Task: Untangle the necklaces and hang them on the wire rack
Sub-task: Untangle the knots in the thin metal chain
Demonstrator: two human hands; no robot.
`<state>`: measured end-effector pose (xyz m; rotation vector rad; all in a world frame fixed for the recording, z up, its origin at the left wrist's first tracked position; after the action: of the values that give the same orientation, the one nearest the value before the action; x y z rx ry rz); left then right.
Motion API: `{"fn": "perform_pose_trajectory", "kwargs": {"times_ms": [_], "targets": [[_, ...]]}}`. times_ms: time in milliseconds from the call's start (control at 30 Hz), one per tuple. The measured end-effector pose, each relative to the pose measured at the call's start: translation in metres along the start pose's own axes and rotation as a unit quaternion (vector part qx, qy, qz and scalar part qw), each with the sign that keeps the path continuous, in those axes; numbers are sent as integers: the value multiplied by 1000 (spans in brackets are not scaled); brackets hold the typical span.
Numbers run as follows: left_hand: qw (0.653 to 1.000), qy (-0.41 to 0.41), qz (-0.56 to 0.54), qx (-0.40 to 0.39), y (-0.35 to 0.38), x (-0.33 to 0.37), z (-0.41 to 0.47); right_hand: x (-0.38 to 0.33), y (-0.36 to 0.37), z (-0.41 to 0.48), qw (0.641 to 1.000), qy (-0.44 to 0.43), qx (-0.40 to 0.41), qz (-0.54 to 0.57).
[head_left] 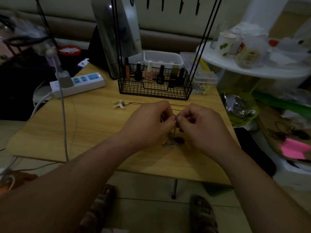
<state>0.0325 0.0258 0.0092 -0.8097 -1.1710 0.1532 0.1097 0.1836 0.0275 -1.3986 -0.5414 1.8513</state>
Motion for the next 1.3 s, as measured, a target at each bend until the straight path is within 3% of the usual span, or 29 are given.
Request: {"fn": "perform_pose_trajectory", "kwargs": {"times_ms": [67,267,467,633,733,1300], "targets": [[1000,4,13,8,1,1,-1,-2,2,-1,999,-29,3,-46],[995,-25,-94,-37,0,3,3,-1,-4,3,997,-24,5,79],[992,-46,-101,-57,1,6,1,-2,-1,1,997,-8,11,79],[937,-143,-292,-130,-3,11,2,-2,2,6,969,89,18,231],[919,-157,-332,-142,-4,10,2,-2,4,7,949,113,-4,294],[965,-100,-213,-116,-4,4,3,8,4,8,953,103,1,284]]}}
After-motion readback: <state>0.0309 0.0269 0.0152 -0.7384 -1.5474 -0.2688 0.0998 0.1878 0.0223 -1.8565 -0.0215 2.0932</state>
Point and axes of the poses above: each hand's wrist, its own z-axis towards the middle knuckle, its own y-axis out of the palm, x = y × z, the point moved 2 cm from there along z, towards the middle knuckle, and after that the axes turned 12 degrees about -y, right-handed, at the moved point
